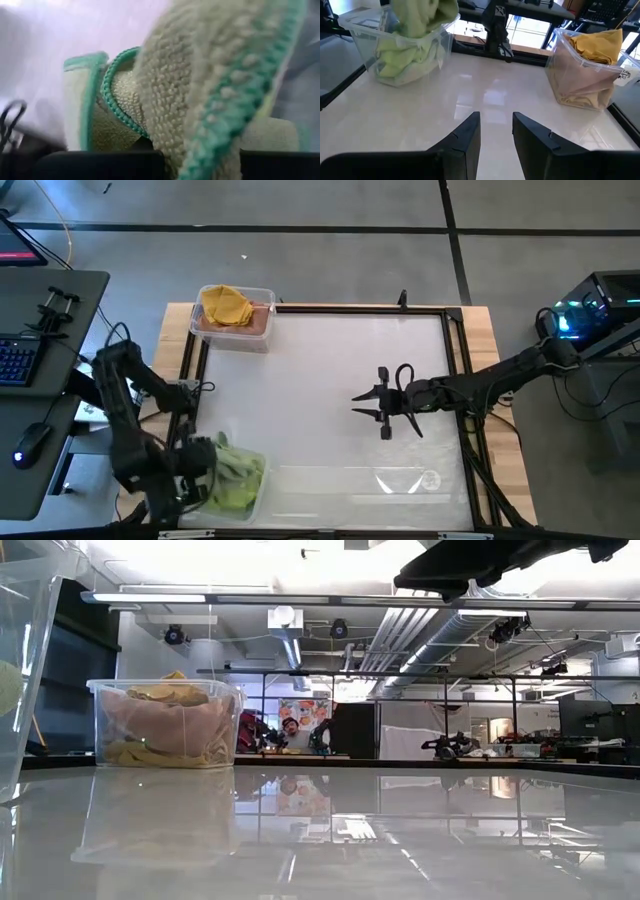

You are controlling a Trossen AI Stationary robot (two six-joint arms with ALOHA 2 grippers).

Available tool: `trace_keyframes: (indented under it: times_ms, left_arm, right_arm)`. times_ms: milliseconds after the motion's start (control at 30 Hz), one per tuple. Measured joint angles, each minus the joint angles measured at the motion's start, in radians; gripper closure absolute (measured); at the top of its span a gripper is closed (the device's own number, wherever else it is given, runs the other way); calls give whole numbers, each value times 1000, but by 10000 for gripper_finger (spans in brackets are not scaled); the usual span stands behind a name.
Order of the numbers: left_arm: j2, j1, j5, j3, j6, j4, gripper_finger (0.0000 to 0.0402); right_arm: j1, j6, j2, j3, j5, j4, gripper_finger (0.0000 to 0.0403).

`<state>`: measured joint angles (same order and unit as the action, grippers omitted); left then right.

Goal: Sort towels by color in basket
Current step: Put the green towel into the bottom transparent bin

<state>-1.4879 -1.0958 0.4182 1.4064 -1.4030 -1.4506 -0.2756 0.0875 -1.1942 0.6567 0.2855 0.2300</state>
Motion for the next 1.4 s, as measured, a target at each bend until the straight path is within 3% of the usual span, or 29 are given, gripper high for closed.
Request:
trace_keyframes:
  times_ms: [167, 367, 500, 667, 1000, 1133, 1300, 1400]
  left_arm:
    - [-87, 27, -189, -61, 15, 79, 386]
    - [-141, 92, -299, -102, 134, 344, 385]
    - [-153, 135, -314, -116, 116, 371, 378]
    - [-133, 191, -380, -117, 37, 324, 332]
    - [39, 244, -684, -107, -170, 324, 226]
    - [133, 198, -690, -69, -248, 328, 217]
    - [226, 131, -633, -47, -470, 295, 216]
    - [246, 94, -582, -44, -507, 249, 216]
  right_arm:
    - [0, 0, 0, 0, 0, 0, 295]
    - [0, 0, 0, 0, 0, 3, 295]
    - [0, 0, 0, 0, 0, 8, 295]
    - [0, 0, 0, 0, 0, 4, 295]
    - [0, 0, 0, 0, -9, -24, 295]
    - [0, -3, 0, 0, -13, -29, 295]
    - [0, -3, 0, 0, -13, -43, 295]
    - [0, -4, 0, 0, -13, -47, 295]
